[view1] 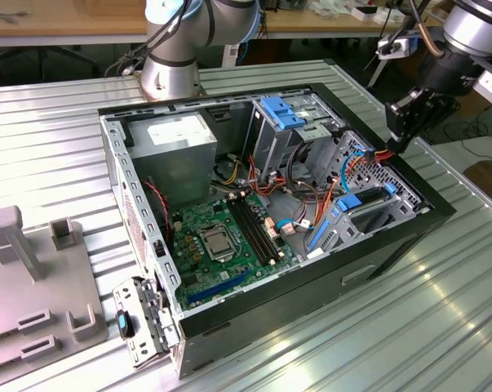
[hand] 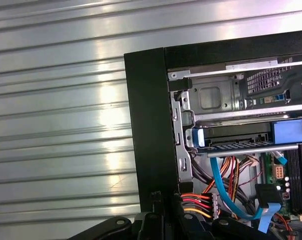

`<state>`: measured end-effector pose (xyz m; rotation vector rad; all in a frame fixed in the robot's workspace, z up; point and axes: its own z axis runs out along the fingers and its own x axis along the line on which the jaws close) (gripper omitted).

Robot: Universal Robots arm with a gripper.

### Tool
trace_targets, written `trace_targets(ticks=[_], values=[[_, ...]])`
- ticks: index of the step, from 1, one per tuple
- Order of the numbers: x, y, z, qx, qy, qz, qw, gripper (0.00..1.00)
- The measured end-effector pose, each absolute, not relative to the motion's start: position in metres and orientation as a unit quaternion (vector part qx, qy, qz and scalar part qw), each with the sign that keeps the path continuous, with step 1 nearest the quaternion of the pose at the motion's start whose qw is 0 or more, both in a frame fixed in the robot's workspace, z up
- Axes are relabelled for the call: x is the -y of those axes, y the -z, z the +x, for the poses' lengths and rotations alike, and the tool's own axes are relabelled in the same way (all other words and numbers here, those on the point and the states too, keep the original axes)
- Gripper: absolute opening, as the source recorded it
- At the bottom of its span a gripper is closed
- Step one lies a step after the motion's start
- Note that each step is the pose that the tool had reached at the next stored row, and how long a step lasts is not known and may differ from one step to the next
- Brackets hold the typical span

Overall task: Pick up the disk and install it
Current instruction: 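Insert the first disk wire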

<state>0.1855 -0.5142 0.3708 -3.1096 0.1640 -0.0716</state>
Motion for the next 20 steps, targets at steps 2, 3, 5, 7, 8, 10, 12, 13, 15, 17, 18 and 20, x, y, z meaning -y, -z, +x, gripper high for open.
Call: trace_targets(ticks=[2, 3, 5, 7, 8, 10, 12, 13, 15, 17, 18, 20], values=[[0.5142, -0.3718, 0.1855, -0.053, 0.023, -0.998, 0.014, 0.17], [0.5142, -0.3718, 0.1855, -0.053, 0.023, -0.998, 0.014, 0.17], [0.5142, -0.3720, 0.1855, -0.053, 0.023, -0.998, 0.013, 0.17], [0.5142, -0.3720, 0.1855, -0.055, 0.023, -0.998, 0.013, 0.17], [0.5142, -0.3721, 0.1855, -0.059, 0.023, -0.998, 0.013, 0.17], [0.5142, -0.3719, 0.1856, -0.071, 0.023, -0.997, 0.013, 0.17], [0.5142, -0.3718, 0.1855, -0.086, 0.023, -0.996, 0.013, 0.17], [0.5142, -0.3717, 0.1856, -0.099, 0.024, -0.995, 0.012, 0.17], [0.5142, -0.3715, 0.1855, -0.116, 0.024, -0.993, 0.012, 0.17], [0.5142, -0.3714, 0.1855, -0.132, 0.024, -0.991, 0.012, 0.17], [0.5142, -0.3714, 0.1855, -0.141, 0.024, -0.990, 0.011, 0.17], [0.5142, -0.3713, 0.1855, -0.157, 0.024, -0.987, 0.011, 0.17]])
